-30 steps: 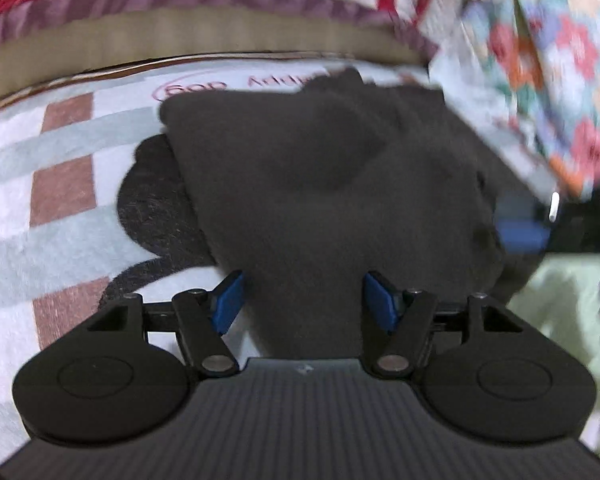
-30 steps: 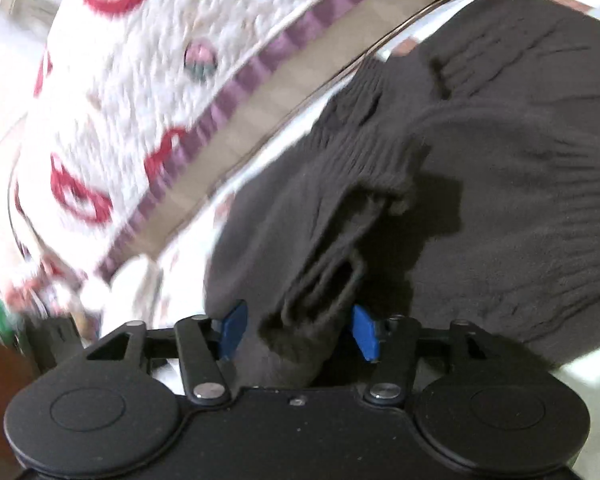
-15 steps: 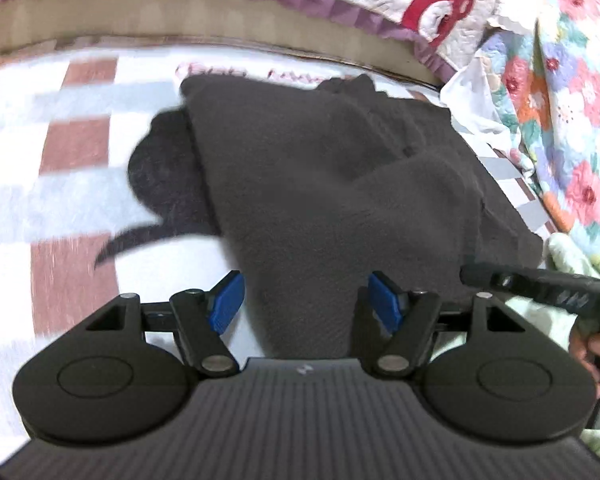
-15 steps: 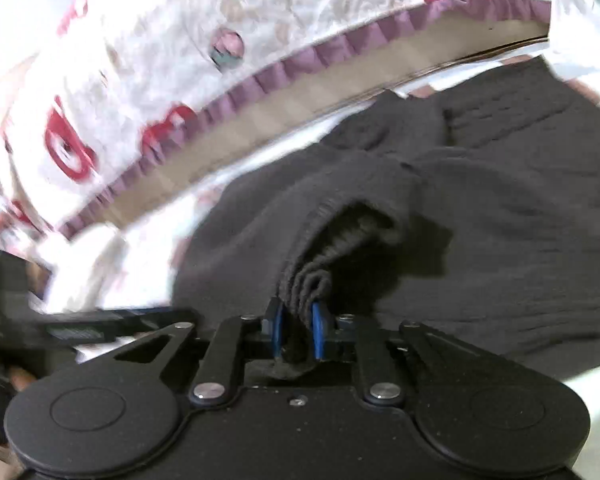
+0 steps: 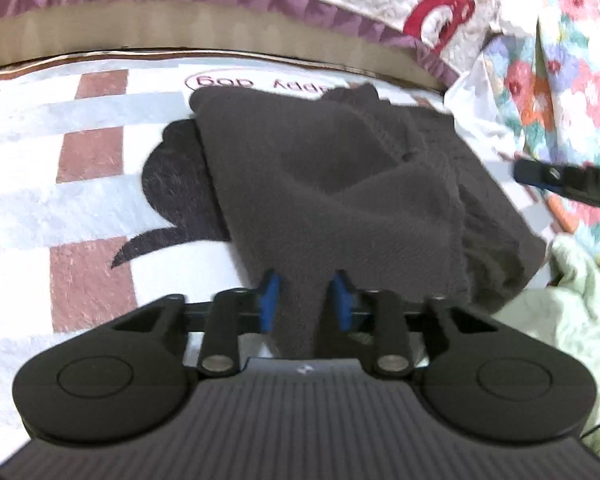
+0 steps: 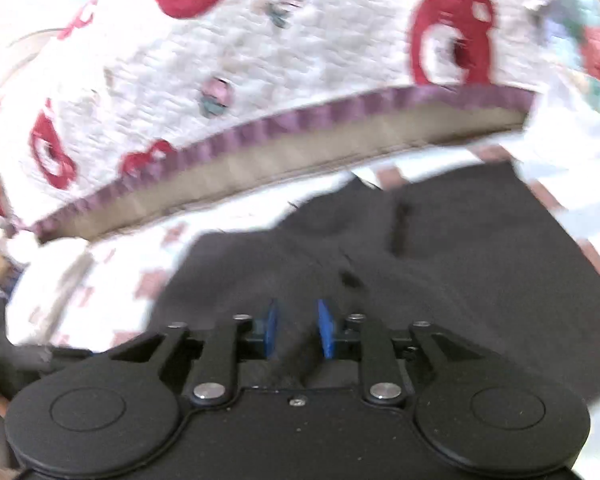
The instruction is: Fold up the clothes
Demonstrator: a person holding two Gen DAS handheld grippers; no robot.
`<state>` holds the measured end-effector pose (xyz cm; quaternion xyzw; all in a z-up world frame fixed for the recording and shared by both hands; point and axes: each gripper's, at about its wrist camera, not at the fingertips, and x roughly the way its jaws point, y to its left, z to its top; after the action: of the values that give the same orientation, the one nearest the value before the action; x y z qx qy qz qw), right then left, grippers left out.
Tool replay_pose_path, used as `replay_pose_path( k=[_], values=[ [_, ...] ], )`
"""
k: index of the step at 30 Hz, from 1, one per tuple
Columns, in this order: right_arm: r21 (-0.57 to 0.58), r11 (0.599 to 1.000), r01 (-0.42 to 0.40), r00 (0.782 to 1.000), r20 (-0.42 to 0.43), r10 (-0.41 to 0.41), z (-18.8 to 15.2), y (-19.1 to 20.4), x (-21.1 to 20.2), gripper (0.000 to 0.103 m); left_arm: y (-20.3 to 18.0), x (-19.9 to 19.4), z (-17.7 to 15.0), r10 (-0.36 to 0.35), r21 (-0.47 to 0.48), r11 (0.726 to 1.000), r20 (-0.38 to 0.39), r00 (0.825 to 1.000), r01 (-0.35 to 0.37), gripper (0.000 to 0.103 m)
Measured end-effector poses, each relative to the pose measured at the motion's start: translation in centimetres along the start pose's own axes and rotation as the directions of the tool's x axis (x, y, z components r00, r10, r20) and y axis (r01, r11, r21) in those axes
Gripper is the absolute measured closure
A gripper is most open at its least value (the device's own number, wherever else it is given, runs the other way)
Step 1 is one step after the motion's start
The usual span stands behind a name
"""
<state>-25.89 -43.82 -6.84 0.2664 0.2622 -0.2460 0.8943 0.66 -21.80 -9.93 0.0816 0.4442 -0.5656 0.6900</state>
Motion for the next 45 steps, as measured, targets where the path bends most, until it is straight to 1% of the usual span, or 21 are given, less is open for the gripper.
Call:
replay_pose_path(
  k=[3,7,11,14,16,18,20,21,22,25,27,29,30,31,33,35,36,38,40,43,45],
  values=[
    [-0.103,0.995,-0.017,0.996,-0.084,0.008,2.4,0.9,3.6,0.054,1.3,0.0,0.4,-0.009,-0.073,0.997,0.015,1.000,0.010,0.082],
    [-0.255,0.967,-0.006,0.978,-0.203,-0.047,4.5,2.9,9.2,0.052,2.7,-0.2,1.0,-0.051,-0.137,0.989,0.031,0.998,0.055,0.082],
    [-0.371,0.929,0.005,0.956,-0.272,-0.114,5.5,4.1,13.1,0.051,2.4,-0.7,1.7,-0.068,-0.110,0.991,0.070,0.995,0.076,0.082],
    [-0.478,0.878,-0.005,0.942,-0.296,-0.156,5.2,4.4,15.4,0.043,2.5,-0.3,1.9,-0.066,-0.108,0.991,0.071,0.995,0.073,0.081],
    [-0.503,0.864,-0.026,0.923,-0.343,-0.172,4.8,4.3,17.3,0.043,2.7,0.3,1.8,-0.054,-0.110,0.992,0.059,0.997,0.061,0.081],
    [-0.476,0.879,-0.033,0.931,-0.334,-0.146,4.4,4.0,18.3,0.041,2.7,0.9,1.8,-0.039,-0.097,0.994,0.045,0.998,0.043,0.081],
    [-0.420,0.905,-0.072,0.941,-0.328,-0.077,4.1,3.7,18.5,0.046,2.4,1.8,2.4,-0.016,-0.054,0.998,0.037,0.999,0.018,0.081],
    [-0.391,0.915,-0.094,0.945,-0.324,-0.041,4.1,3.6,18.6,0.081,2.2,2.2,2.9,-0.015,-0.026,1.000,0.028,0.999,0.016,0.081],
    [-0.410,0.907,-0.101,0.956,-0.293,-0.027,4.2,4.1,18.1,0.090,1.9,2.7,3.5,-0.016,0.001,1.000,0.018,1.000,0.016,0.081],
    [-0.500,0.862,-0.082,0.986,-0.169,-0.004,5.2,6.2,15.8,0.091,1.5,3.1,5.4,-0.053,0.096,0.994,0.045,0.998,0.048,0.079],
    [-0.522,0.851,-0.051,0.995,-0.096,0.001,6.6,7.0,14.8,0.091,1.4,3.9,5.9,-0.090,0.114,0.990,0.034,0.995,0.086,0.076],
    [-0.518,0.854,-0.044,0.990,-0.139,-0.033,7.3,6.8,16.2,0.085,1.3,5.3,5.8,-0.103,0.127,0.987,-0.004,0.995,0.103,0.074],
    [-0.516,0.856,-0.032,0.978,-0.193,-0.079,7.2,6.4,17.5,0.075,1.2,5.5,5.5,-0.095,0.142,0.985,-0.006,0.995,0.095,0.074],
    [-0.523,0.852,0.012,0.973,-0.190,-0.130,6.8,6.0,18.2,0.066,1.0,5.5,5.2,-0.085,0.159,0.984,-0.003,0.996,0.084,0.074],
    [-0.510,0.852,0.118,0.969,-0.128,-0.211,6.0,5.2,18.5,0.060,0.5,5.6,4.7,-0.064,0.193,0.979,0.003,0.998,0.062,0.074],
    [-0.402,0.881,0.248,0.954,-0.058,-0.295,5.2,4.2,17.3,0.057,0.4,5.1,4.8,-0.069,0.199,0.978,0.009,0.998,0.066,0.072],
    [-0.371,0.892,0.258,0.954,-0.046,-0.295,4.6,4.0,16.5,0.057,0.6,5.0,4.9,-0.078,0.185,0.980,0.009,0.997,0.075,0.070],
    [-0.323,0.913,0.248,0.962,-0.028,-0.271,3.2,3.9,14.7,0.057,0.8,4.9,5.0,-0.084,0.166,0.983,0.008,0.996,0.081,0.070],
    [-0.364,0.913,0.184,0.972,-0.073,-0.225,1.3,4.3,13.6,0.057,0.6,5.1,5.0,-0.071,0.176,0.982,0.012,0.997,0.067,0.070],
    [-0.434,0.898,0.072,0.975,-0.158,-0.154,-1.5,5.1,12.0,0.052,0.3,5.5,5.0,-0.058,0.192,0.980,0.019,0.998,0.053,0.070],
    [-0.486,0.870,0.082,0.971,-0.157,-0.179,-3.7,4.6,11.5,0.051,0.2,5.5,4.7,-0.066,0.193,0.979,0.028,0.997,0.059,0.070]
  ],
)
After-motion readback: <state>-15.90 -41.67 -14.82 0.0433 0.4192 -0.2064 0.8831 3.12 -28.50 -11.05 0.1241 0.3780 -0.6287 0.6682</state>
